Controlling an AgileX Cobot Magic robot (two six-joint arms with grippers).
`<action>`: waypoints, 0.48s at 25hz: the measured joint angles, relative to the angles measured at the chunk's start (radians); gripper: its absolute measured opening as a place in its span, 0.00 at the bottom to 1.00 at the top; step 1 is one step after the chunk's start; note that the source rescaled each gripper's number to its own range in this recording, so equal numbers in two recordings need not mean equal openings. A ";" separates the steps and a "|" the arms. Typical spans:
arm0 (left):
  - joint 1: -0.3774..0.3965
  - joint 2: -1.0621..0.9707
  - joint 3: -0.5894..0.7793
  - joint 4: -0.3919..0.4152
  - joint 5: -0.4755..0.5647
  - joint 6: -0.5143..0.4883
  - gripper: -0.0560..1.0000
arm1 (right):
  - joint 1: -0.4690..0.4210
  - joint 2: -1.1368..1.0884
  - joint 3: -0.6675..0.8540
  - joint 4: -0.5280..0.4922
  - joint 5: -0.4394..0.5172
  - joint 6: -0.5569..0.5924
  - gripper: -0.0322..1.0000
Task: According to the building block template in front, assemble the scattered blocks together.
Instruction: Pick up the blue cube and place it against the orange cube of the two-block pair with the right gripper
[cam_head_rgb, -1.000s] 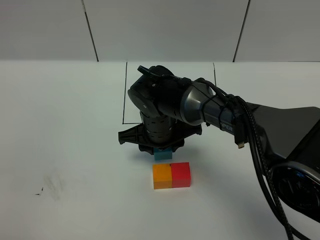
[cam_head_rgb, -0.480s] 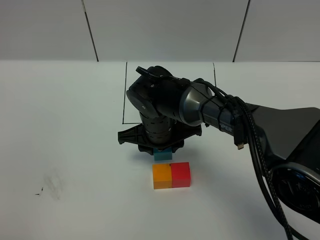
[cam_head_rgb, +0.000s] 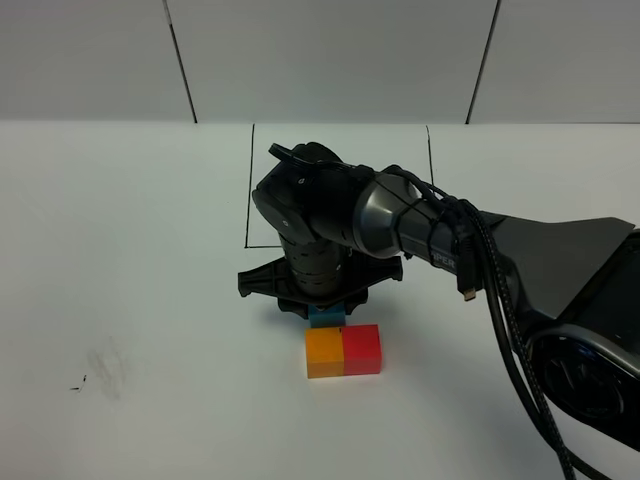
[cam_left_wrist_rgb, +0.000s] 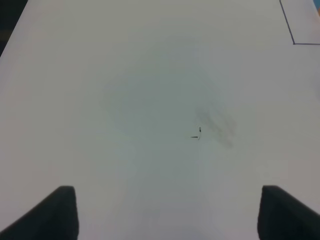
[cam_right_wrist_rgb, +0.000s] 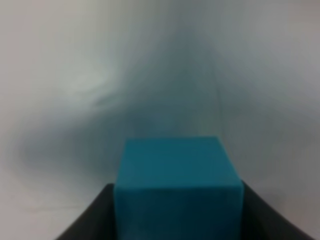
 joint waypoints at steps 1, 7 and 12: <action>0.000 0.000 0.000 0.000 0.000 0.000 0.67 | 0.000 0.003 0.000 0.000 0.001 0.003 0.28; 0.000 0.000 0.000 0.000 0.000 0.000 0.67 | 0.000 0.018 -0.001 0.024 0.007 0.009 0.28; 0.000 0.000 0.000 0.000 0.000 0.000 0.67 | 0.000 0.031 -0.002 0.035 0.008 0.009 0.28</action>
